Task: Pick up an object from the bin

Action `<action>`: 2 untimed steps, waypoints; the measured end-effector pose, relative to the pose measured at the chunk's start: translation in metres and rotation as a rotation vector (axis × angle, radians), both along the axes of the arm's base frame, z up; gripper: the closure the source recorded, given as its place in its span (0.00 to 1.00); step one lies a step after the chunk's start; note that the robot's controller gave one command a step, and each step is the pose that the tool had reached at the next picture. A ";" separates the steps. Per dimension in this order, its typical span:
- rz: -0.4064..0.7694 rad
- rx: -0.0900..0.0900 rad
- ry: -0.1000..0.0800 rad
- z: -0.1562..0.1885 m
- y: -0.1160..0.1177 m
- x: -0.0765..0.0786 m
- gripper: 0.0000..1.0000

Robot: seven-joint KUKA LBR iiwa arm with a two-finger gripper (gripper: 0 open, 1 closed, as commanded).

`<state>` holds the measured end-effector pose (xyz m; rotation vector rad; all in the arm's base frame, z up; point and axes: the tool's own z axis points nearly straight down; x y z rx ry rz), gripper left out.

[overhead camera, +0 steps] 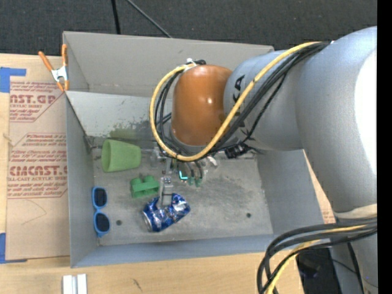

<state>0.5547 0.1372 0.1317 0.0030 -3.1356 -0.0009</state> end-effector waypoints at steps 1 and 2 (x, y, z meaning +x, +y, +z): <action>-0.002 0.001 -0.007 0.004 -0.001 0.002 1.00; -0.002 0.001 -0.007 0.004 -0.001 0.002 0.00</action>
Offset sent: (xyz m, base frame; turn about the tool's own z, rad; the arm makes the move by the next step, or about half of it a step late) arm 0.0000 0.0000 0.0000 0.0000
